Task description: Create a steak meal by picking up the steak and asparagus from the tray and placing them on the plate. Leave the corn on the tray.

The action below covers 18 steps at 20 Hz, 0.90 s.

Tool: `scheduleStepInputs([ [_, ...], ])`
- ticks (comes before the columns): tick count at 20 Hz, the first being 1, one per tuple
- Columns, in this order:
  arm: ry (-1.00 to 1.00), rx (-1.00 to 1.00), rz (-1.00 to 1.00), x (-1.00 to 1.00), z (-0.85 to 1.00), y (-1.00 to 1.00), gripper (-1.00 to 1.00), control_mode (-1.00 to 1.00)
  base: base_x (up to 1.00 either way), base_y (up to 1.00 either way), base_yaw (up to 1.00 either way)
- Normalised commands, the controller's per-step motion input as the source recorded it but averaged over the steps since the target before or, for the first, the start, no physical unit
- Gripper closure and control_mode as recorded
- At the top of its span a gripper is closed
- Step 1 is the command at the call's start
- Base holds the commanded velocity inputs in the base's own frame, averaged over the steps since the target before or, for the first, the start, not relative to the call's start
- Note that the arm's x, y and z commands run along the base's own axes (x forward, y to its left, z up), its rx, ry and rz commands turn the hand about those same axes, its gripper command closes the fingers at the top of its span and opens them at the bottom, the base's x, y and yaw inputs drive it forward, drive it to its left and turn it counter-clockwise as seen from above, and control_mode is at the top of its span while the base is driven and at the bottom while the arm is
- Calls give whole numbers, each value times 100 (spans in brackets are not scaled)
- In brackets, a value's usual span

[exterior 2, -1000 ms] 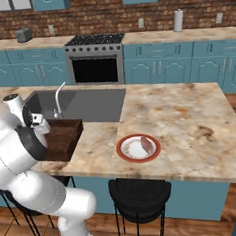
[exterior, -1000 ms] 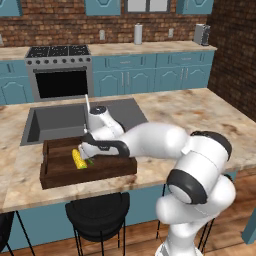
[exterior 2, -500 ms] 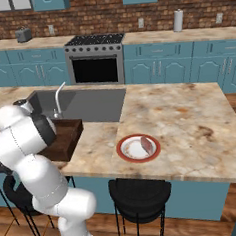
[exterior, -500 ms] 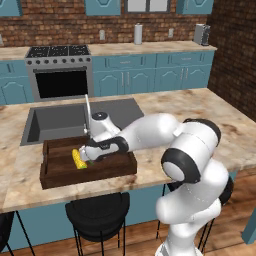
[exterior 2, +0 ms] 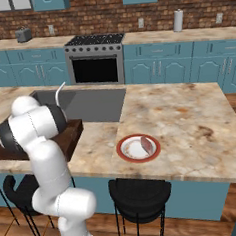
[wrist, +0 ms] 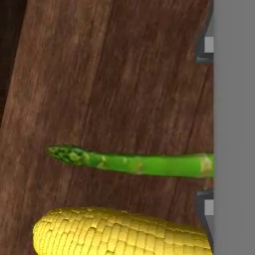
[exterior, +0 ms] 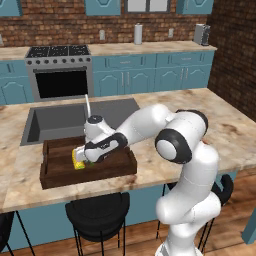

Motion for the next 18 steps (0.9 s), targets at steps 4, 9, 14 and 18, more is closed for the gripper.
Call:
scheduleStepInputs([
  [4, 0, 0, 0, 34, -22, 25, -100, -100, 0, 0, 0],
  [9, 0, 0, 0, 24, -42, 9, -100, -100, 0, 0, 0],
  [14, 0, 0, 0, 1, -71, -2, -100, -100, 0, 0, 0],
  [18, 5, 0, 0, -1, -76, -12, 100, -100, 0, 0, 0],
])
